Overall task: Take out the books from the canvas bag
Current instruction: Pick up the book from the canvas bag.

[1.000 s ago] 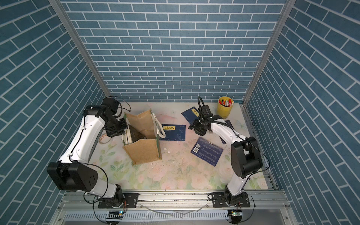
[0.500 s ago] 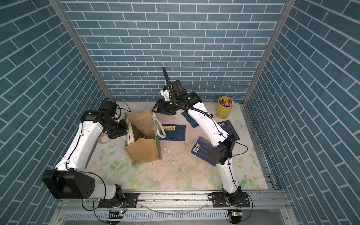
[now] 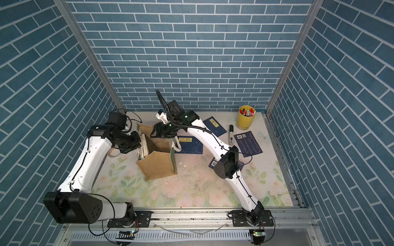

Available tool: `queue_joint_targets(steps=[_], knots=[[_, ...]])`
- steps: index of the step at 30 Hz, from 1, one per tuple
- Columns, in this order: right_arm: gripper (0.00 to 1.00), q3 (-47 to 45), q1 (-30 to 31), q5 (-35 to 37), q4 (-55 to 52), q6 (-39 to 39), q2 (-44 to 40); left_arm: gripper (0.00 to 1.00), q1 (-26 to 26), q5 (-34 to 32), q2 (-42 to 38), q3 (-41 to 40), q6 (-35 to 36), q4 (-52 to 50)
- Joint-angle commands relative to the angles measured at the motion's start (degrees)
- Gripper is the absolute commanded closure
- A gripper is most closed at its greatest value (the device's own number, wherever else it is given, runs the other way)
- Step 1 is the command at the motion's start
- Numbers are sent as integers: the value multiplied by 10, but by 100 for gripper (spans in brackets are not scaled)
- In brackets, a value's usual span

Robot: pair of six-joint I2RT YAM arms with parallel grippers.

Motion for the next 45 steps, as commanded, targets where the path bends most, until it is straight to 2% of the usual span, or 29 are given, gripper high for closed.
queue_joint_targets(steps=[1, 11, 13, 15, 17, 19, 25, 32, 37, 41, 45], knots=[[38, -2, 12, 5, 13, -26, 33, 100, 0, 34, 1, -19, -7, 12], [39, -5, 15, 45, 37, -1, 87, 100, 0, 74, 4, -26, -2, 37], [42, -7, 14, 49, 37, 4, 89, 100, 0, 77, 6, -27, 0, 36], [50, -9, 13, 54, 38, 9, 89, 100, 0, 76, 5, -30, 3, 35], [52, -9, 13, 61, 35, 11, 87, 100, 0, 70, 3, -32, 6, 31], [51, -14, 12, 61, 38, 11, 80, 100, 0, 55, 0, -30, 11, 20], [41, -53, 18, 29, 113, 9, 48, 100, 0, 48, -3, -30, 25, 9], [42, -24, 18, 34, 82, 16, 77, 100, 0, 45, 0, -27, 18, 9], [68, -43, 9, 88, 40, 22, 68, 100, 1, 23, -2, -24, 16, -6], [87, -125, -16, 126, 68, 37, 14, 100, 2, -12, -5, -11, 20, -32], [96, -145, -31, 127, 75, 33, -14, 100, 10, -32, -7, -8, 21, -48]])
